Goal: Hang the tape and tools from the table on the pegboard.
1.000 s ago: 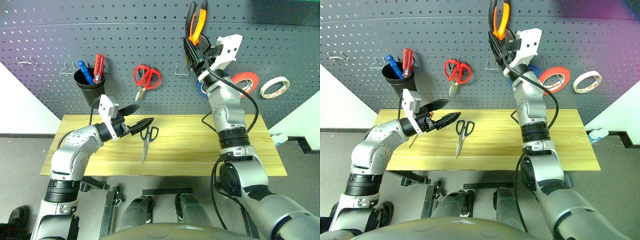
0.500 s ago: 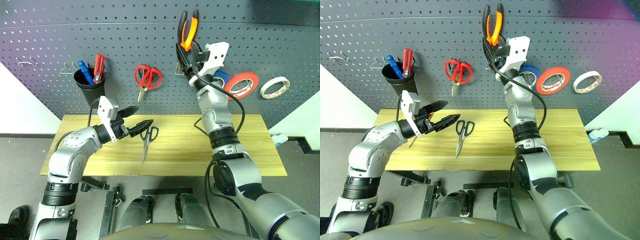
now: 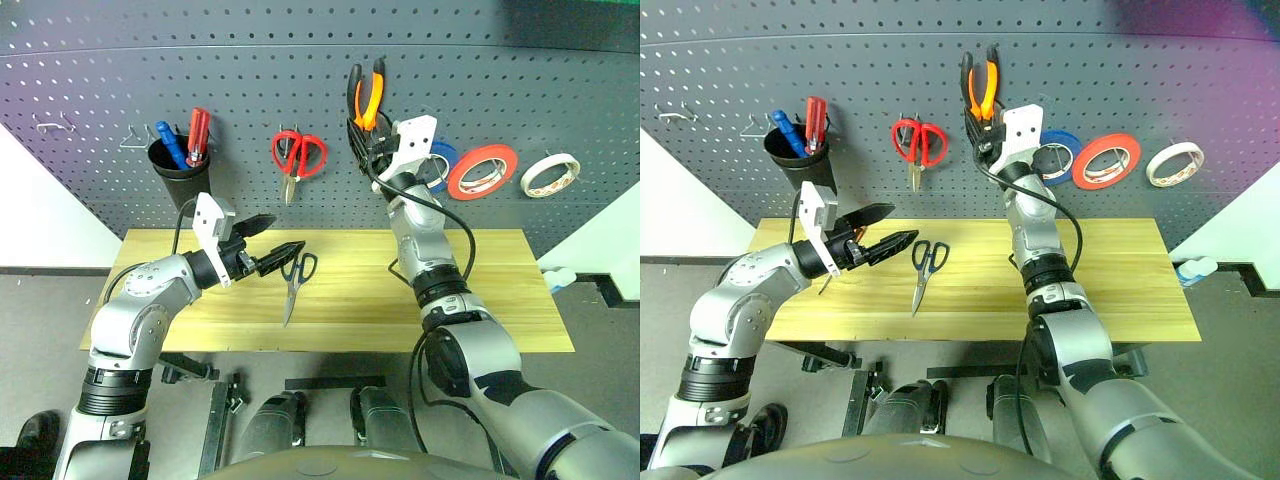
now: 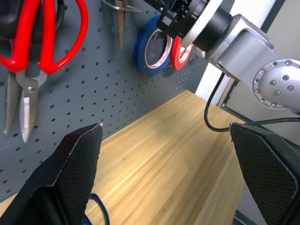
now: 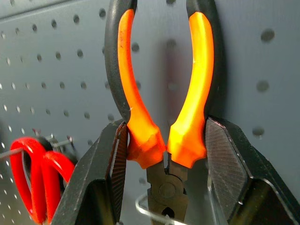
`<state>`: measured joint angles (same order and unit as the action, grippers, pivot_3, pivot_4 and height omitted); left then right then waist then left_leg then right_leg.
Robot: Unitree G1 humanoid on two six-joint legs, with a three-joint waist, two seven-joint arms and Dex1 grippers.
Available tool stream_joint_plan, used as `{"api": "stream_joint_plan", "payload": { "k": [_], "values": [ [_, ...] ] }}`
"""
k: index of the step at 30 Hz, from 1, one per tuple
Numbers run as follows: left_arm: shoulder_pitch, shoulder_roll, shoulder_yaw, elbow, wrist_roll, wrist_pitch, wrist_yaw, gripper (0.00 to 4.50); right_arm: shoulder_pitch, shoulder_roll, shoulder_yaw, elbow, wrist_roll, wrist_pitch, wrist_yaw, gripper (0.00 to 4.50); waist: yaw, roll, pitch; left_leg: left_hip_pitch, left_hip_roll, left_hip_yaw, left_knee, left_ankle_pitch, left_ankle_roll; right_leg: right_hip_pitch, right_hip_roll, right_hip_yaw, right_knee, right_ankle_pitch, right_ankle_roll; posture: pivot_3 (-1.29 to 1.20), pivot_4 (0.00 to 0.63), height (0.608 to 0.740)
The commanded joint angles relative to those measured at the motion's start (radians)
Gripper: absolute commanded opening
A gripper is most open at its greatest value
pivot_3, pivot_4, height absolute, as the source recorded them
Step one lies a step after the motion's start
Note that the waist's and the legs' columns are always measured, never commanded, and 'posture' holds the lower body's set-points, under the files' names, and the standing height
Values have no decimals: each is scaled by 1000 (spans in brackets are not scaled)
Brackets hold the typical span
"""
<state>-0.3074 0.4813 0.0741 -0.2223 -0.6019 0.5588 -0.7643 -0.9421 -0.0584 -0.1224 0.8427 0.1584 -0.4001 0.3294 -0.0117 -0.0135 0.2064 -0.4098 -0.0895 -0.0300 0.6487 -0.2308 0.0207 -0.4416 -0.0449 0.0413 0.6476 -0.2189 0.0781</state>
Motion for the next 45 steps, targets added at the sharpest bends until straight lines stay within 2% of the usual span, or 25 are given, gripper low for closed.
{"api": "stream_joint_plan", "payload": {
  "k": [1,5,12,26,37,41,45],
  "values": [
    [3,9,24,-48,-19,-5,-1,4500,-7,7,-5,2,15,-19,24,2109,0,0,0,0,0,0,0,0,0,0,0,0,0,0,0,123,138,740],
    [7,7,23,-51,-18,-4,1,4500,-5,11,-16,25,47,-3,83,2109,0,0,0,0,0,0,0,0,0,0,0,0,0,0,0,121,140,740],
    [9,5,22,-55,-19,-3,5,4500,7,5,-15,24,39,-29,94,4474,0,0,0,0,0,0,0,0,0,0,0,0,0,0,0,121,140,740],
    [22,2,32,-68,-28,-19,11,4500,38,-22,-21,-75,49,-25,105,4474,0,0,0,0,0,0,0,0,0,0,0,0,0,0,0,112,140,740],
    [37,-5,39,-80,-26,-35,20,4500,205,-33,18,-536,133,178,146,4474,1,0,0,0,0,0,0,0,0,0,0,0,0,0,0,91,138,740],
    [30,-3,44,-65,-25,-45,13,4500,287,-101,-3,-710,181,295,158,4474,5,0,0,0,0,0,0,0,0,1,0,0,0,0,0,69,134,740],
    [30,0,45,-48,-17,-53,11,4500,380,-218,-36,-904,312,484,218,4474,4,0,0,0,0,0,0,0,0,1,-1,0,-1,0,0,53,132,740]
  ]
}}
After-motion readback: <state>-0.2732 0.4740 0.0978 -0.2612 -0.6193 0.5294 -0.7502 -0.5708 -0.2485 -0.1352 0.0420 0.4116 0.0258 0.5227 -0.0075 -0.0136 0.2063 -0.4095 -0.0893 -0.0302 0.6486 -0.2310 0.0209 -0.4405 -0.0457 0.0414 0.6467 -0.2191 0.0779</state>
